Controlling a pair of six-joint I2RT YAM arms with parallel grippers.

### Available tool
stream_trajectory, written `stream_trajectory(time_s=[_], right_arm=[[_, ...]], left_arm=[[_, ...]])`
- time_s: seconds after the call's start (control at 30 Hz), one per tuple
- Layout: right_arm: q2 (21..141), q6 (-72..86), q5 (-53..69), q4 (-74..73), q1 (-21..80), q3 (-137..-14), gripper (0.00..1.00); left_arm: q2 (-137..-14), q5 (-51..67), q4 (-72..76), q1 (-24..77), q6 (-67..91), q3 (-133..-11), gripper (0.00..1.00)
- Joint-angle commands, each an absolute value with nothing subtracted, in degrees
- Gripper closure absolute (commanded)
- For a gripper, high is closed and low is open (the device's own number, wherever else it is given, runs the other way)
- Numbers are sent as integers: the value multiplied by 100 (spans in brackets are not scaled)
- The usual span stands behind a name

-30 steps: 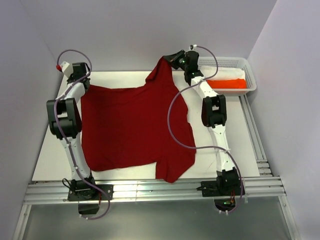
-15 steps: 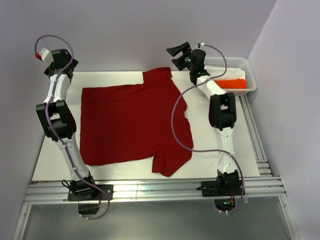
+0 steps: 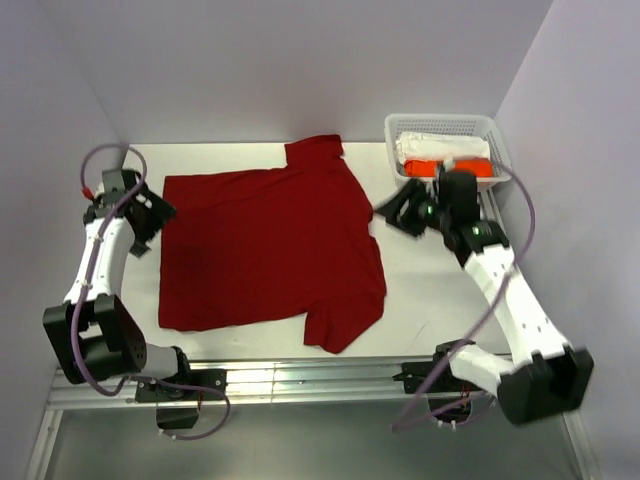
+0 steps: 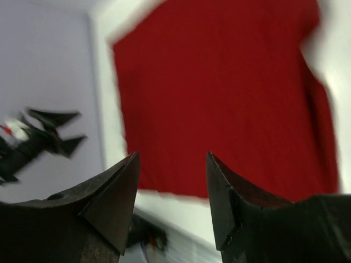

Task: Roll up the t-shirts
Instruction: Flatten the tshirt

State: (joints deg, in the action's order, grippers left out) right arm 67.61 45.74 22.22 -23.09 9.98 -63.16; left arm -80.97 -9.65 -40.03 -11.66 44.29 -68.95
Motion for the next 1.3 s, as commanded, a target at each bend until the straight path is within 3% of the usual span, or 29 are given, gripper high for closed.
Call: stream_trajectory(time_s=[0.0,0.1,0.23,0.4,0.57,0.83,0.93,1.27], right_arm=[[5795,4122,1865,-4295,1230,-5363,42],[4759,3894,2002,-4991,1362,-4546,44],[3914,4234,2705,-4774,1450,-3447,57],[3797,4947,2567,-4773,2196,-3129,50],[4498,5519,2154,-4544,3136,-3594,44],[6298,6152,1539,-3982,4297,-4104,40],[6907,6240,1354,-3991,4438,-4499,40],[8278,6688,914,-4148,4509,-5203,44]], left_arm=[[-7683,302,-4360,-1143,4395,-6102,3],[-7069,860,-3851,-959,4456,-5573,7],[-7267,485,-3735,977,4737,-5993,7],[-7717,27,-4498,1890,5325,-6346,5],[-7287,-352,-4631,1478,5265,-5959,1],[-6840,-62,-5071,-418,4729,-5634,0],[-6548,-122,-5238,-982,4702,-5502,0],[-5906,122,-5045,-1511,5194,-4509,1]])
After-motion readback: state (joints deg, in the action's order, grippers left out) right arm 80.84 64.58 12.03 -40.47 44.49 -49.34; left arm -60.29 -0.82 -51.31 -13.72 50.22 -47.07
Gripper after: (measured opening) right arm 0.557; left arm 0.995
